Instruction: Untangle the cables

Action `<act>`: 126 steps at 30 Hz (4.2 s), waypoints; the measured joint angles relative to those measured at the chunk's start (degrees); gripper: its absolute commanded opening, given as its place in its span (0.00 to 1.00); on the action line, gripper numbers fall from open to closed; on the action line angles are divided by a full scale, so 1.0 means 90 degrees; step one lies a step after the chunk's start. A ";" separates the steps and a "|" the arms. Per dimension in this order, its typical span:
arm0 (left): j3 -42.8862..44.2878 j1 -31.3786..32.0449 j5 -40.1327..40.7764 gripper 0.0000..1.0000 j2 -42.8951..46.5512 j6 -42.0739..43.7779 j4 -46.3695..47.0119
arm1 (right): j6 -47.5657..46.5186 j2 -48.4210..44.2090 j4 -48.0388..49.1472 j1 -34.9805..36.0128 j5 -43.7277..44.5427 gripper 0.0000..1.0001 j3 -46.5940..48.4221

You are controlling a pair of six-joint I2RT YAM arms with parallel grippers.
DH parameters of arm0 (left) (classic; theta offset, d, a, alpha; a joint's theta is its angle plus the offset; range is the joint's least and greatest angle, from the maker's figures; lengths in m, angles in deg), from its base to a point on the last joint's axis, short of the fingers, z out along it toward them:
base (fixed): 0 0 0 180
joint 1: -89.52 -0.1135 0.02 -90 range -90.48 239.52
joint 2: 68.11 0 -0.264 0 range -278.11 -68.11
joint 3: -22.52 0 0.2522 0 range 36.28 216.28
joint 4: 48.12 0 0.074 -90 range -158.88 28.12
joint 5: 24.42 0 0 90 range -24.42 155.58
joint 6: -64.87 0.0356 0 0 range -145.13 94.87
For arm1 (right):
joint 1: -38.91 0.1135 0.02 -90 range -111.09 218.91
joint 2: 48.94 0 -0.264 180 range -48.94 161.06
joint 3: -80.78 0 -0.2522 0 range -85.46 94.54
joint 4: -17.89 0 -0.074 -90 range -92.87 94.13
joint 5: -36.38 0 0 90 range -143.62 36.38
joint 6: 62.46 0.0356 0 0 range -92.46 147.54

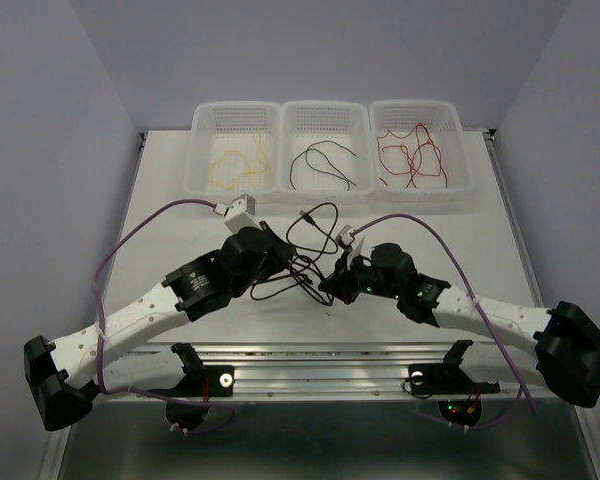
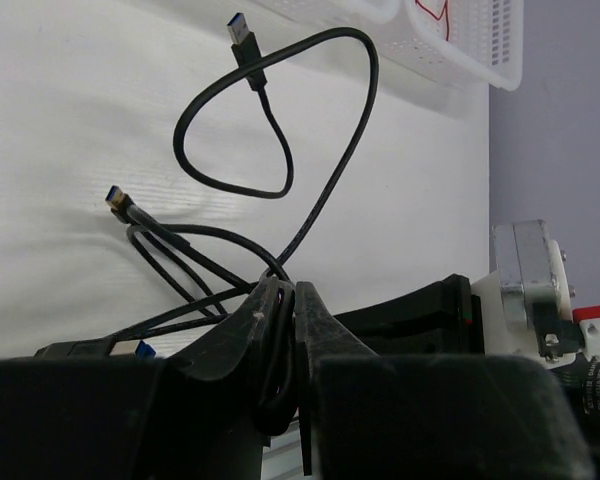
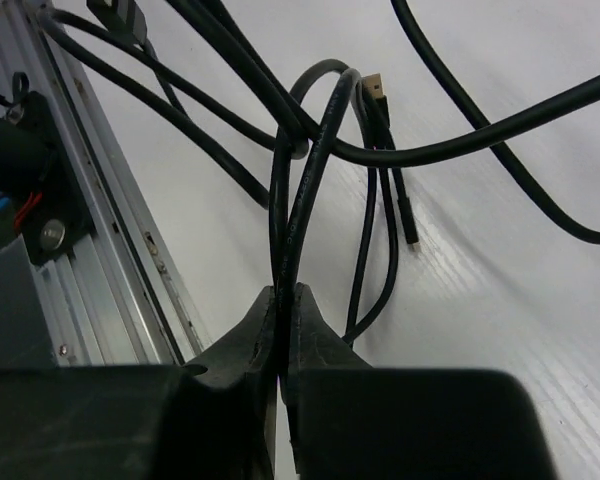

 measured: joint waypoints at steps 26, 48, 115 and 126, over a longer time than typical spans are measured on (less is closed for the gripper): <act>-0.0673 0.0002 0.0163 0.00 0.1928 -0.1171 -0.1953 | 0.0053 0.0374 -0.2679 -0.2426 0.4918 0.01 0.3502; 0.0355 0.0041 0.1579 0.00 0.2076 -0.2778 -0.4333 | -0.0134 0.0571 -0.3060 -0.5156 0.4245 0.01 0.4316; -0.0231 -0.0206 -0.2222 0.93 -0.1515 0.4418 0.2912 | 0.0746 -0.1275 -0.3237 -0.3356 -0.1047 0.01 0.3470; -0.0182 -0.0206 -0.2419 0.00 -0.2521 0.4515 0.3196 | 0.0852 -0.1275 -0.3293 -0.3354 -0.1180 0.01 0.3512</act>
